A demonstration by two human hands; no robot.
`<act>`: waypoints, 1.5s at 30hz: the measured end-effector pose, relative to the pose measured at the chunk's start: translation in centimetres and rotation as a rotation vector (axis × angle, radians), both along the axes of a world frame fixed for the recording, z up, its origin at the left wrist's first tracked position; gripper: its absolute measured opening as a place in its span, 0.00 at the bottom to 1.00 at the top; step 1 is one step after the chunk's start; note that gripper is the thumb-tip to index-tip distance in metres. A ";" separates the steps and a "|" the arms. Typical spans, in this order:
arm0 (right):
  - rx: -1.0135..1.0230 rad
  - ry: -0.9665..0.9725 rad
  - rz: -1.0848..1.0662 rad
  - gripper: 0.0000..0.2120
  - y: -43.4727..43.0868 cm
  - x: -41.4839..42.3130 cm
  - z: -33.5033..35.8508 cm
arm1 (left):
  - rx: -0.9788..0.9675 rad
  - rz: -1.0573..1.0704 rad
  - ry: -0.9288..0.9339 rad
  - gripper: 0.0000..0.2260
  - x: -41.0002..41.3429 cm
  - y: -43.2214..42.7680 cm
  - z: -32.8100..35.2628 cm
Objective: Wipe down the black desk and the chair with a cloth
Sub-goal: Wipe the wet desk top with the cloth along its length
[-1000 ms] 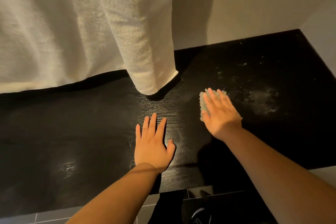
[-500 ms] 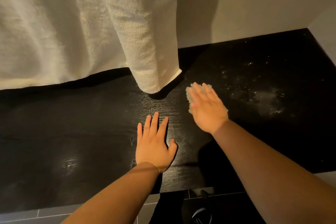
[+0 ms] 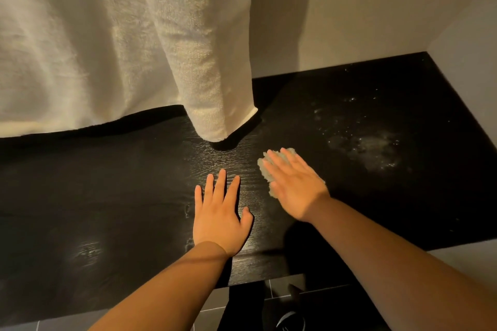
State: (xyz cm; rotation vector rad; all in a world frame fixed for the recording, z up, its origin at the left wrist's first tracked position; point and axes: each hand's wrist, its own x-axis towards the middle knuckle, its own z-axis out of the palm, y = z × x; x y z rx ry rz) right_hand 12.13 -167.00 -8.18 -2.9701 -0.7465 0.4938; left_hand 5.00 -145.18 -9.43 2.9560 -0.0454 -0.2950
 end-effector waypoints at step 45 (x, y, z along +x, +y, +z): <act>0.068 -0.072 -0.173 0.29 -4.1 10.7 -0.7 | -0.035 -0.010 -0.073 0.31 8.3 -4.7 0.0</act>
